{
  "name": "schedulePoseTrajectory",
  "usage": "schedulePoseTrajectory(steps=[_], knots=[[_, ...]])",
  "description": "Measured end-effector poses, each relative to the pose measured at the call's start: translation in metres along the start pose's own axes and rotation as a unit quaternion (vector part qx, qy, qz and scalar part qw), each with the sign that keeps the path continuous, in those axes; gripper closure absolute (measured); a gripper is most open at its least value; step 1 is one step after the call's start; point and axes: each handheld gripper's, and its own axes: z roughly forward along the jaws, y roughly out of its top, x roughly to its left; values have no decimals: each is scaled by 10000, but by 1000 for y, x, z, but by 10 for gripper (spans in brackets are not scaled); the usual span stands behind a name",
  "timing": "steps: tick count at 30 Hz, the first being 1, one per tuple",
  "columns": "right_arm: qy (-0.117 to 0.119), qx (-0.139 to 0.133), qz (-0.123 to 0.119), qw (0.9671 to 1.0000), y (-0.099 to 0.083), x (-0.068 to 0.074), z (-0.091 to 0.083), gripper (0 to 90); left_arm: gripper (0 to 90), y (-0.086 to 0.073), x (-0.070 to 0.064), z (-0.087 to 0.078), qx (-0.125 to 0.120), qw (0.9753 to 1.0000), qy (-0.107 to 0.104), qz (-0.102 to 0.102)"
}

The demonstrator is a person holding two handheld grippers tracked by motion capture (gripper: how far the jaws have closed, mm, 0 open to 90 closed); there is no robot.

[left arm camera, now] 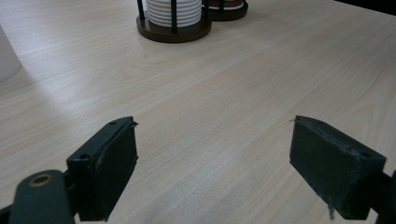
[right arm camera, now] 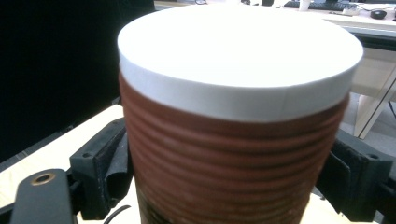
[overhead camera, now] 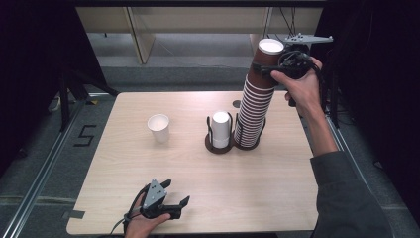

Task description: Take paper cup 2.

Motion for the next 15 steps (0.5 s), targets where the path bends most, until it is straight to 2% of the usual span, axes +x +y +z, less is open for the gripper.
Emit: schedulePoseTrajectory(steps=[9, 15], knots=[[-28, 101, -18, 9999, 6, 1, -1, 179, 146, 0, 0, 0, 29, 10000, 7, 17], [-12, -73, -31, 10000, 20, 3, -10, 182, 146, -1, -1, 1, 25, 10000, -18, 25]])
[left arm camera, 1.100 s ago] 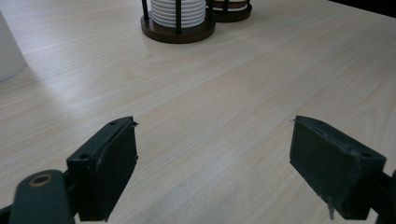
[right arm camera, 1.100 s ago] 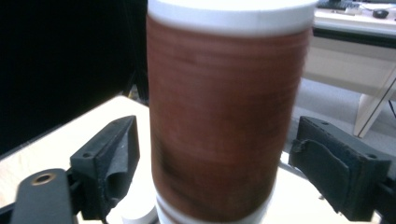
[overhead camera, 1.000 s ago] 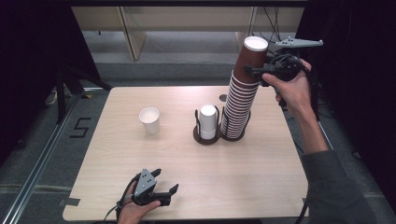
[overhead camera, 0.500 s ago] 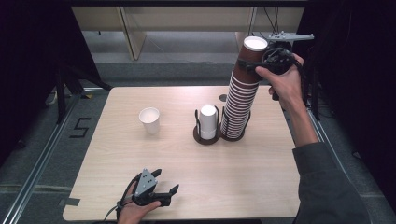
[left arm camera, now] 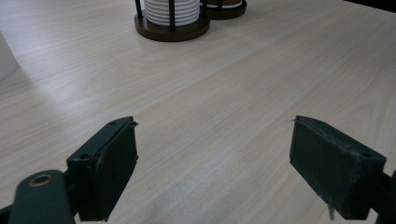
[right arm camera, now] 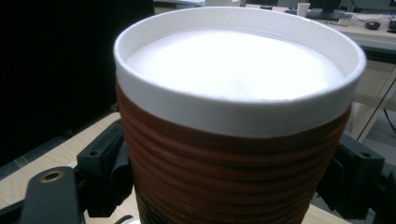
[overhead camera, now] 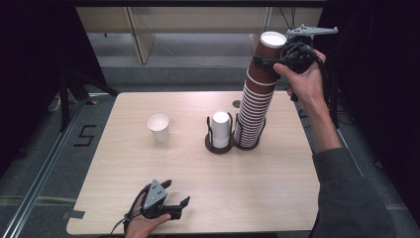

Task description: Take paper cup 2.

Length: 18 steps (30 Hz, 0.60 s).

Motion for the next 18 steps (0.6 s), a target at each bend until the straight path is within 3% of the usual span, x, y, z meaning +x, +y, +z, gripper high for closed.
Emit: schedulePoseTrajectory(steps=[10, 18], knots=[[-80, -258, -60, 9996, 24, 6, -13, 183, 146, 0, 0, 0, 18, 10000, -33, 19], [-38, -497, 52, 9987, 40, 7, -24, 183, 146, -1, -2, 0, 94, 9999, -10, 87]])
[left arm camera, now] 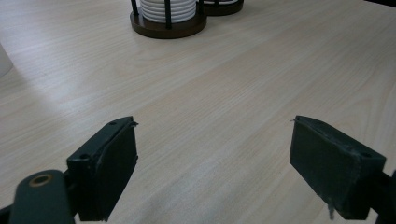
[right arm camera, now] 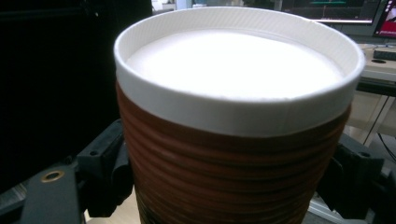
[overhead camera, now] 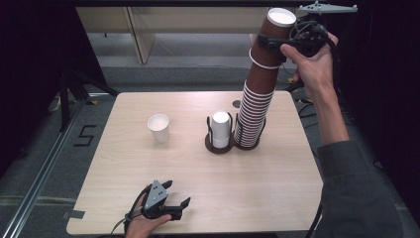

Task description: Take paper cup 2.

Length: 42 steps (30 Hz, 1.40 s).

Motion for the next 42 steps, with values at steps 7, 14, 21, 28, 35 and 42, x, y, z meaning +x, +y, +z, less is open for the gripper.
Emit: schedulePoseTrajectory(steps=[7, 14, 21, 28, 35, 42], knots=[[-40, -117, 22, 9999, 5, -4, -10, 183, 146, 0, 0, 0, 9, 10000, -7, 21], [-39, -200, -6, 9998, 10, -10, -27, 183, 146, 0, 0, 1, 19, 10000, -51, 18], [-196, -126, 38, 9997, 5, -19, -46, 184, 146, 1, 0, 0, 15, 10000, -1, 16], [-329, -11, -68, 9994, -8, -31, -72, 184, 146, 0, 0, 2, -11, 10000, -19, 4], [-537, 188, -137, 9983, -44, -34, -97, 184, 145, 1, 1, 0, -107, 9999, 16, 10], [-478, 334, -245, 9980, -79, -24, -105, 184, 145, 1, 1, 1, -76, 10000, 41, 26]])
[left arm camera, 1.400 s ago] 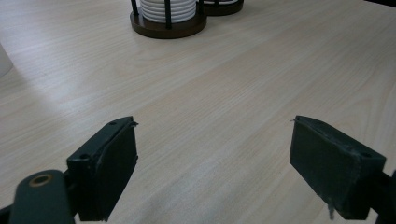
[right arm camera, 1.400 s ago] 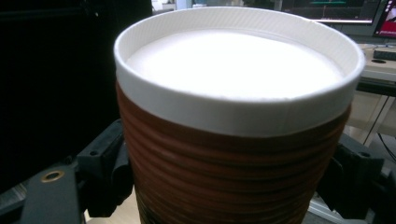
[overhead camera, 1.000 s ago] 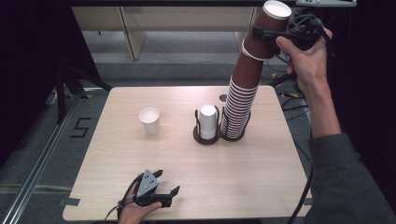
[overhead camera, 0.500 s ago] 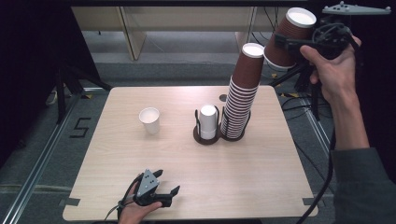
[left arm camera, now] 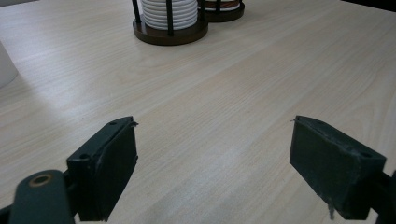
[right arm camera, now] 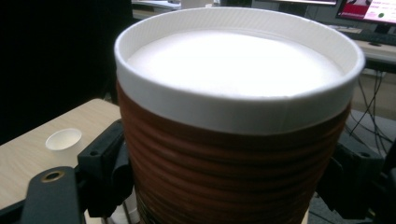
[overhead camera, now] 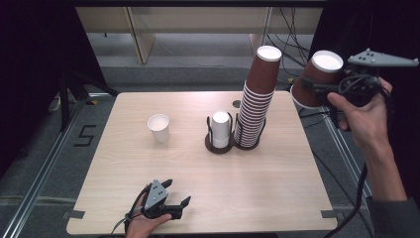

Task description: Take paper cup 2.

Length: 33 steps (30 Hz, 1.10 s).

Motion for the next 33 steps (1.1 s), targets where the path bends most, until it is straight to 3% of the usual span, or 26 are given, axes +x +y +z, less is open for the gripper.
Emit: schedulePoseTrajectory(steps=[3, 6, 7, 8, 10, 13, 17, 18, 23, 30, 33], knots=[[129, 121, 61, 9998, -18, 7, 1, 184, 145, 0, 0, 1, 11, 10000, -1, 2], [155, 160, -32, 9997, -32, 13, 3, 184, 145, 0, 1, 1, 3, 10000, 18, 11], [219, 190, 75, 9996, -38, 17, 4, 184, 145, 0, 1, 1, 1, 10000, 29, 5], [269, 181, 0, 9995, -48, 21, 6, 184, 146, 0, 2, 1, -18, 10000, 15, -5], [340, 202, 74, 9992, -52, 24, 8, 184, 145, 0, 2, 1, -30, 10000, 45, -43], [407, 244, -64, 9989, -68, 35, 12, 184, 145, 0, 4, 1, -13, 10000, 61, -44], [646, 247, -32, 9976, -89, 48, 19, 183, 145, 0, 4, 1, -24, 9999, 82, -65], [819, 267, -54, 9963, -102, 57, 26, 184, 146, -1, 5, 1, -49, 9999, 75, -80], [1147, 352, 145, 9927, -121, 74, 37, 183, 145, -1, 6, 1, -99, 9999, 89, -86], [1503, 347, 19, 9880, -145, 95, 56, 183, 145, -3, 9, 2, -107, 9998, 113, -94], [1690, 501, 15, 9843, -155, 103, 62, 183, 145, -3, 11, 1, -94, 9998, 152, -96]])
